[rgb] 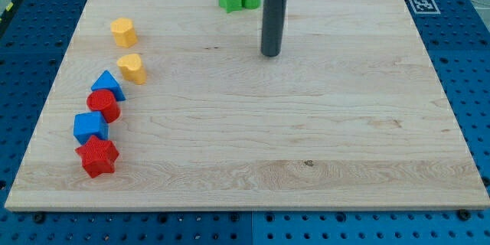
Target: Pull red circle towards green blocks
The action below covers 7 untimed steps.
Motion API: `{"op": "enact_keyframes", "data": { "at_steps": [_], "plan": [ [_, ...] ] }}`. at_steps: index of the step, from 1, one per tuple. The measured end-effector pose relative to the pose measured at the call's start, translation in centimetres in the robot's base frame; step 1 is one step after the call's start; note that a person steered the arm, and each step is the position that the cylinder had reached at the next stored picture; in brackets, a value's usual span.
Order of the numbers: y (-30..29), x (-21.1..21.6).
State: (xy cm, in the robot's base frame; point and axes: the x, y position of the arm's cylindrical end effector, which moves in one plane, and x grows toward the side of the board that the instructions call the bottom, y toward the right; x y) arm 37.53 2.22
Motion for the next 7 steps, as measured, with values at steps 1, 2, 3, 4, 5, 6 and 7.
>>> {"op": "enact_keyframes", "data": {
  "at_steps": [1, 2, 3, 4, 5, 6, 7],
  "plan": [
    [-5.6, 0.6],
    [-11.4, 1.1],
    [-17.3, 1.1],
    [-22.9, 1.1],
    [-28.6, 1.1],
    [-31.1, 3.8],
    [-31.1, 9.3]
  ]
}}
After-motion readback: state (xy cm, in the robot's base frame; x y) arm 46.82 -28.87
